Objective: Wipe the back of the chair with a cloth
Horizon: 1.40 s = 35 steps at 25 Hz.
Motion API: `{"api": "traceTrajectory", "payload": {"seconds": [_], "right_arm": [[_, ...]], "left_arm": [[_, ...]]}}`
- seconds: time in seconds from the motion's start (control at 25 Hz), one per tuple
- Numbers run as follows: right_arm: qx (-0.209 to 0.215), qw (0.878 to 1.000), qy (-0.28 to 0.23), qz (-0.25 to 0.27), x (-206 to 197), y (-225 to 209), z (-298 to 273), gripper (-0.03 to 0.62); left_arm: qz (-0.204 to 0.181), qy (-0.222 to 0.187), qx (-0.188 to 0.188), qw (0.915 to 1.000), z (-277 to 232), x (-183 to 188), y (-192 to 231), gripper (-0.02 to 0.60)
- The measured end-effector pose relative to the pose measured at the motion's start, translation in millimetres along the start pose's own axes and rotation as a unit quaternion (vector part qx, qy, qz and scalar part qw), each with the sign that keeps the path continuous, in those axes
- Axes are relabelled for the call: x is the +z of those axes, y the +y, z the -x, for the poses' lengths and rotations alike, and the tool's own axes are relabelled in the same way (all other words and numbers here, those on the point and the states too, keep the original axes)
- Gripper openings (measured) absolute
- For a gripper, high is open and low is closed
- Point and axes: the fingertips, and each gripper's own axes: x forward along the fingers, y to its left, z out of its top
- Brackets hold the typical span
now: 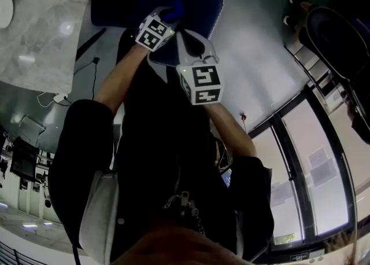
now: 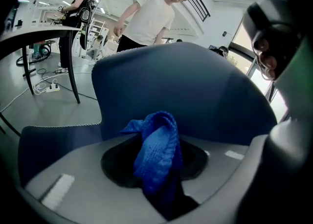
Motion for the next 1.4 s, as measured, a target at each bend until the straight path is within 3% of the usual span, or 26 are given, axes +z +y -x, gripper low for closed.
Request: {"api": "traceTrajectory", "payload": {"seconds": [0.4, 0.72, 0.88, 1.0, 1.2, 1.4], "right_arm": [[0.040, 0.998, -0.013, 0.040, -1, -7, 42, 0.003], [0.059, 0.997, -0.025, 0.046, -4, 12, 44, 0.003], [0.062, 0.996, -0.033, 0.050, -9, 29, 38, 0.003], [0.065, 0.995, -0.022, 0.068, -14, 46, 29, 0.003], [0.067, 0.994, -0.028, 0.080, -15, 66, 11, 0.003], [0.074, 0.994, -0.016, 0.084, -32, 77, 12, 0.003]], "left_arm": [[0.005, -0.052, 0.013, 0.9985, 35, 39, -64, 0.130], [-0.015, -0.069, 0.000, 0.9975, 64, 35, -84, 0.130], [-0.022, -0.056, 0.054, 0.9967, 74, 6, -37, 0.130], [-0.007, -0.038, 0.088, 0.9954, 74, -27, 6, 0.130], [0.001, 0.010, 0.094, 0.9955, 50, -85, 49, 0.130], [0.024, 0.056, 0.086, 0.9945, 16, -143, 55, 0.132]]}}
